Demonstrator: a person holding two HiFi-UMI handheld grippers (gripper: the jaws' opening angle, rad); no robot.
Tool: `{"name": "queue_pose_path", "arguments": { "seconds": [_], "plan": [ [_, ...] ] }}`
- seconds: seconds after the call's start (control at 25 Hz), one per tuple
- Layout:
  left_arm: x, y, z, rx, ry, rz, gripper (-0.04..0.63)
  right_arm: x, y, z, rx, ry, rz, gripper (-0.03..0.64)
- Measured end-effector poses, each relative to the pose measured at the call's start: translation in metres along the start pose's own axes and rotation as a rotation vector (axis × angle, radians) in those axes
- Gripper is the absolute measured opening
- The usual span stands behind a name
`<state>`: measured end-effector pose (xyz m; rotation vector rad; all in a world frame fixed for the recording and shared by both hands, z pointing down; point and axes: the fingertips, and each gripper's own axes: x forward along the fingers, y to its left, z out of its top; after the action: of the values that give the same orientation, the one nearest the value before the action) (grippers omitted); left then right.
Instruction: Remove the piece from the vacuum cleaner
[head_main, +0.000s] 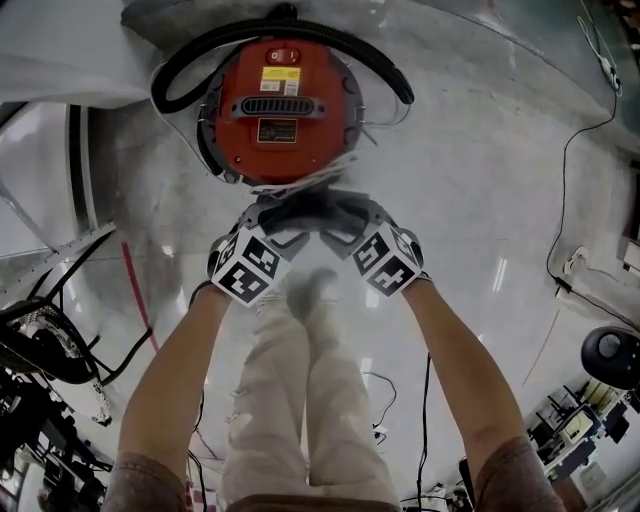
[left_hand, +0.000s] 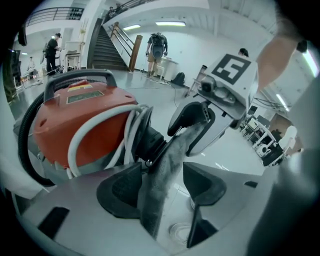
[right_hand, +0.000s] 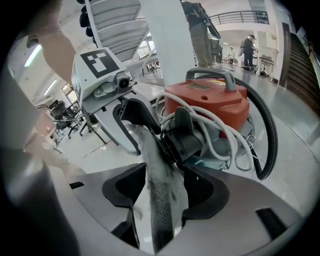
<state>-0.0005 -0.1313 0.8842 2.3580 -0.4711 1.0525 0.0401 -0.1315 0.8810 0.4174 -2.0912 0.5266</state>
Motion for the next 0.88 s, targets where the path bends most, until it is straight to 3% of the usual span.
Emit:
{"name": "queue_pose_path", "arguments": {
  "seconds": [0.56, 0.72, 0.88],
  "plan": [
    [0.009, -0.004, -0.006, 0.012, 0.04, -0.019, 0.198, 0.016, 0.006, -0.008, 0.007, 0.032, 0.012, 0.187],
    [0.009, -0.007, -0.01, 0.02, 0.061, -0.016, 0.144, 0.017, 0.01, -0.014, 0.018, 0.05, 0.014, 0.116],
    [0.008, -0.007, -0.013, 0.01, 0.06, 0.006, 0.14, 0.018, 0.011, -0.015, 0.028, 0.05, -0.006, 0.106]
  ]
}}
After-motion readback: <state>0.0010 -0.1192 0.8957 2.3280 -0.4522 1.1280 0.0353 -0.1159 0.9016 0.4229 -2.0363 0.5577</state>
